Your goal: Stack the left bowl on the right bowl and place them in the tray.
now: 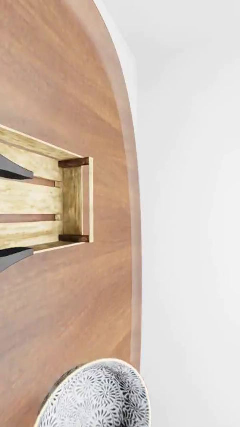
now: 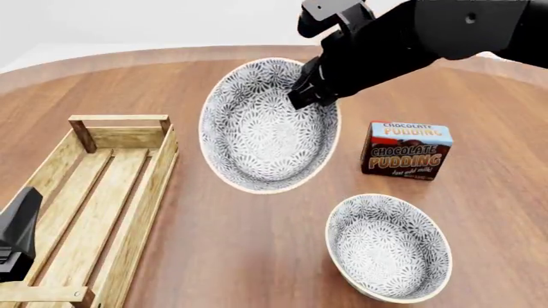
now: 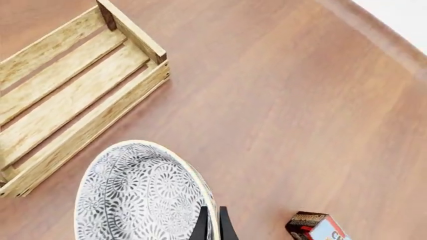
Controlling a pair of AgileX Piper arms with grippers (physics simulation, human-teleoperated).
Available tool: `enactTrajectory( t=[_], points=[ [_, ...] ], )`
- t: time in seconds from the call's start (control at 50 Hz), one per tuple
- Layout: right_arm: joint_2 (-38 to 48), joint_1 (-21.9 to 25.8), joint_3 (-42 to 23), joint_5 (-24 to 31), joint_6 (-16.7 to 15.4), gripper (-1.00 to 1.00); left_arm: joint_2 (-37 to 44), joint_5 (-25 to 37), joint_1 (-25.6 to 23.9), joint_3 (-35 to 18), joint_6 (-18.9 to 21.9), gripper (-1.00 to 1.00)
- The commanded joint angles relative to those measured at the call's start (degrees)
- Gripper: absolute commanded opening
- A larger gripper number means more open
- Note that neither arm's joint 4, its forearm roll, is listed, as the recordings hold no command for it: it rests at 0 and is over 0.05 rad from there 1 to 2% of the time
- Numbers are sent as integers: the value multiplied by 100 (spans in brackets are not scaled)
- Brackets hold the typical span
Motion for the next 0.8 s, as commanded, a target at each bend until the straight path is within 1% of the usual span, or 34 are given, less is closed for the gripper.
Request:
enactTrajectory(
  t=[0.02, 0.06, 0.08, 0.1, 0.14, 0.16, 0.2, 0.22, 0.26, 0.32, 0.34, 0.4, 0.42, 0.44, 0.46, 0.48, 0.5, 0.52, 0.54, 0.56, 0.6, 0.62, 0.66, 0.68, 0.76, 0.78, 0.8],
  points=[
    [-621, -272, -67, 201, 148, -100, 0, 0, 0, 0, 0, 100],
    [-810, -248, -39, 207, 411, -100, 0, 0, 0, 0, 0, 100],
    [-810, -248, -39, 207, 411, -100, 0, 0, 0, 0, 0, 100],
    [-883, -366, -35, 216, 469, -100, 0, 0, 0, 0, 0, 100],
    [-1021, -378, 59, 181, 718, -100, 0, 0, 0, 0, 0, 100],
    [-1140, -474, 103, 165, 849, -100, 0, 0, 0, 0, 0, 100],
    [-1297, -604, 220, 105, 926, -100, 0, 0, 0, 0, 0, 100],
    [-1427, -795, 263, 65, 946, -100, 0, 0, 0, 0, 0, 100],
    [-1665, -902, 391, 43, 1138, -100, 0, 0, 0, 0, 0, 100],
    [-1859, -985, 496, 35, 1254, -100, 0, 0, 0, 0, 0, 100],
    [-2026, -1055, 546, 33, 1412, -100, 0, 0, 0, 0, 0, 100],
    [-2363, -1282, 721, -5, 1544, -100, 0, 0, 0, 0, 0, 100],
    [-2363, -1282, 722, -6, 1544, -100, 0, 0, 0, 0, 0, 100],
    [-2506, -1256, 831, -14, 1683, -100, 0, 0, 0, 0, 0, 100],
    [-2646, -1335, 933, -55, 1703, -100, 0, 0, 0, 0, 0, 100],
    [-2777, -1362, 1077, -107, 1892, -100, 0, 0, 0, 0, 0, 100],
    [-2778, -1361, 1080, -108, 1892, -100, 0, 0, 0, 0, 0, 100],
    [-2954, -1421, 1317, -178, 1994, -100, 0, 0, 0, 0, 0, 100],
    [-2956, -1421, 1321, -180, 1994, -100, 0, 0, 0, 0, 0, 100],
    [-3072, -1412, 1457, -208, 2093, -100, 0, 0, 0, 0, 0, 100],
    [-3180, -1491, 1602, -245, 2041, -100, 0, 0, 0, 0, 0, 100],
    [-3285, -1513, 1749, -298, 2169, -100, 0, 0, 0, 0, 0, 100],
    [-3441, -1603, 1956, -360, 2250, -100, 0, 0, 0, 0, 0, 100],
    [-3537, -1597, 2039, -381, 2354, -100, 0, 0, 0, 0, 0, 100],
    [-3804, -1683, 2241, -377, 2439, -100, 0, 0, 0, 0, 0, 100],
    [-3997, -1725, 2395, -374, 2531, -100, 0, 0, 0, 0, 0, 100],
    [-3999, -1725, 2398, -375, 2531, -100, 0, 0, 0, 0, 0, 100]
  ],
)
